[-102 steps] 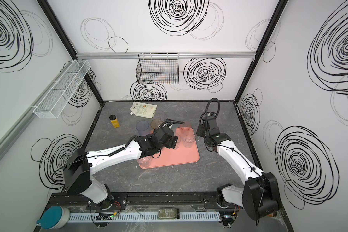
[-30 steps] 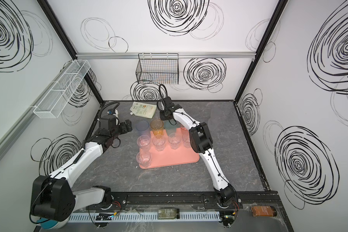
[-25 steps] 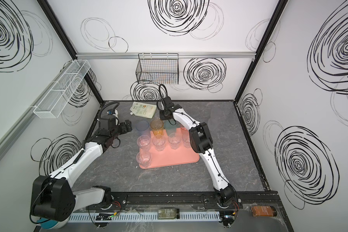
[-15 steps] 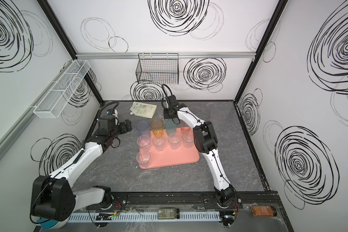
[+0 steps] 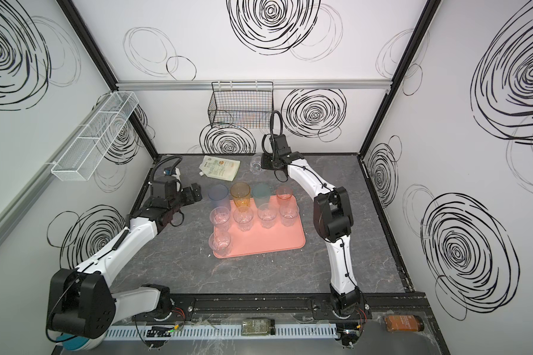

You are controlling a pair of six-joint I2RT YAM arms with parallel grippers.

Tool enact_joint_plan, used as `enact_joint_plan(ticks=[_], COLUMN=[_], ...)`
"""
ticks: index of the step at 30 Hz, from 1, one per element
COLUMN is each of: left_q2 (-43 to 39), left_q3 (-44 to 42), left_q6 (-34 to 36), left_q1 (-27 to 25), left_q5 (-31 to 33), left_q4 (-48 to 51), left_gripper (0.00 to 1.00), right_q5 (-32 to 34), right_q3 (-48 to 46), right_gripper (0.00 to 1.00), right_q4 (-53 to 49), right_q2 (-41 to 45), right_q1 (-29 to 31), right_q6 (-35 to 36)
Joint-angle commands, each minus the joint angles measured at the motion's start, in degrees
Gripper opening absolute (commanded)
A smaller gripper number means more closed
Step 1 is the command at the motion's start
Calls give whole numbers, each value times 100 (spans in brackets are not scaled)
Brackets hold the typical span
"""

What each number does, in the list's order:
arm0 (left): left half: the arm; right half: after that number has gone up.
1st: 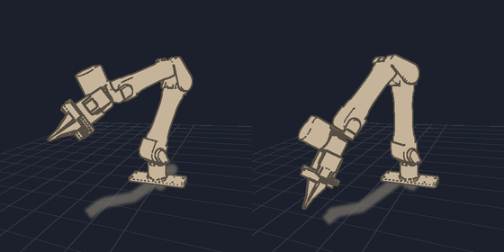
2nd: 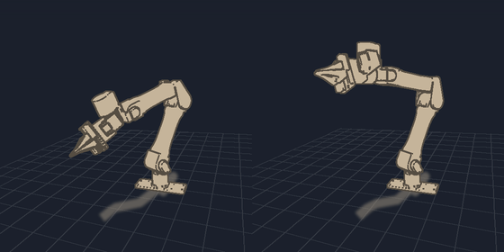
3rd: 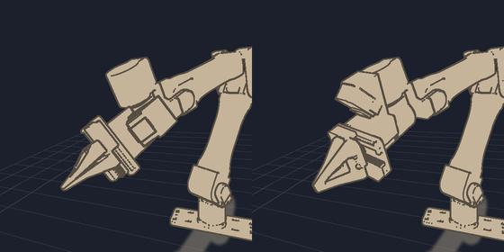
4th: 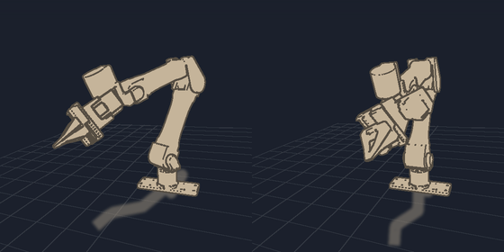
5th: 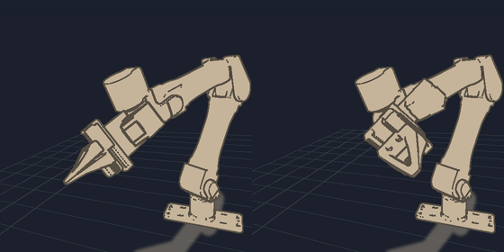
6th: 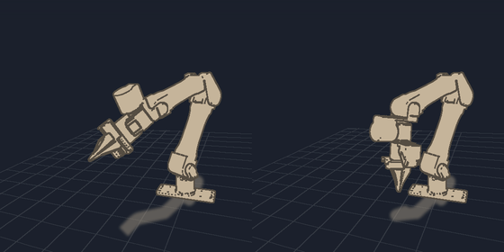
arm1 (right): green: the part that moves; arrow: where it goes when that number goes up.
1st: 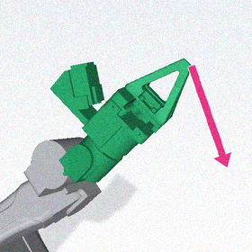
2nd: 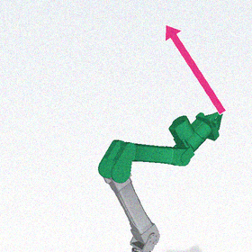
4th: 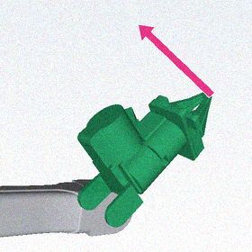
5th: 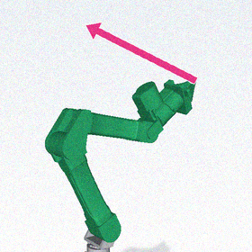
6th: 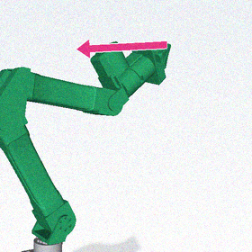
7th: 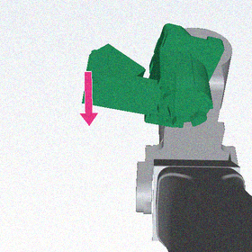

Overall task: Place the glasses into the tray
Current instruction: 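Lift the clear glass and carry it toward the tray, then lower the glass onto the tray's near edge while the left gripper hovers nearby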

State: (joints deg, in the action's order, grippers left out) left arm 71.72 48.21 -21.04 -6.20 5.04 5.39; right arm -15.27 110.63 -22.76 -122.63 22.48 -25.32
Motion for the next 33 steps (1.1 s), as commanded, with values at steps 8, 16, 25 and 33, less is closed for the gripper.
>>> enact_joint_plan(ticks=[8,16,25,33], left_q2=[-173,-1095,-2364,-2913], left_q3=[156,227,-419,-1162], left_q6=[127,104,-882,-1678], left_q1=[-425,-1691,-3405,-3922], left_q5=[590,1599,2420,2747], left_q4=[80,808,1500,1599], left_gripper=[97,97,97,98], right_q5=[37,-5,540,1233], right_q3=[-873,-2353,-4131,-4847], right_gripper=[10,10,11,10], right_q4=[235,-98,-995,-1127], right_q2=[1501,3199,4794,4806], right_q1=[-161,-51,1300,2818], right_q6=[-92,-60,-378,-967])
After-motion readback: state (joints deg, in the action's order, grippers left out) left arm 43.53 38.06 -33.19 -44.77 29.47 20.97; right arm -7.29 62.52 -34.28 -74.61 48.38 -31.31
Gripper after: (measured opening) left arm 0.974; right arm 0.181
